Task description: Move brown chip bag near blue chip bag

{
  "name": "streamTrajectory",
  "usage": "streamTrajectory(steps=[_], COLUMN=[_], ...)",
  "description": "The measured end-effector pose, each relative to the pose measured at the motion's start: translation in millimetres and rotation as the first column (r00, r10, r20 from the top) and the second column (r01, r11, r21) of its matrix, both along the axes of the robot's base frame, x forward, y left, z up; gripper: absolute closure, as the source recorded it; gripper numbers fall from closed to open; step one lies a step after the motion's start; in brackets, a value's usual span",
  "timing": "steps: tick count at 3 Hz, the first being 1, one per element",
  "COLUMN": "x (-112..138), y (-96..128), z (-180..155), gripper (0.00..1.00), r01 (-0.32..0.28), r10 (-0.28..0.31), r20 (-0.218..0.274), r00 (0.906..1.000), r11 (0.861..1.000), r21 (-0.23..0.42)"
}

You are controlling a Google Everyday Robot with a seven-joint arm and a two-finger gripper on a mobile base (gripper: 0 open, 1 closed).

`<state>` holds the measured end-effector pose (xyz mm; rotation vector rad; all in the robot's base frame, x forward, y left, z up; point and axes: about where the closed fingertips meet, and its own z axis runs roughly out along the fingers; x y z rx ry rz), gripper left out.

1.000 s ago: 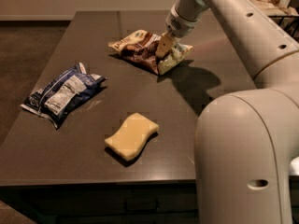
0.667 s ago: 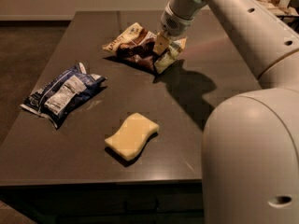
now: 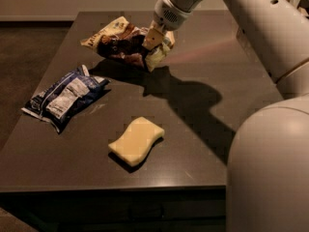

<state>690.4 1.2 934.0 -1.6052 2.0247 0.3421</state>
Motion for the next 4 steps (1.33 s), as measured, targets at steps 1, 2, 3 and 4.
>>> streamTrajectory(steps=[1, 2, 3, 4], x=[-14.8, -24.6, -23.4, -22.7], y=[24.7, 42.9, 44.5, 47.2], z=[5.7, 1.5, -0.6, -2.8], gripper=[1.0, 0.85, 0.62, 0.39], r01=[-0.103, -0.164, -0.164, -0.166], r10=[0.104, 0.166, 0.165, 0.168], r20=[-0.004, -0.017, -0.018, -0.02], r00=[0.9946, 0.9861, 0.9861, 0.9856], r11=[0.994, 0.984, 0.984, 0.984], r21=[0.046, 0.063, 0.063, 0.064])
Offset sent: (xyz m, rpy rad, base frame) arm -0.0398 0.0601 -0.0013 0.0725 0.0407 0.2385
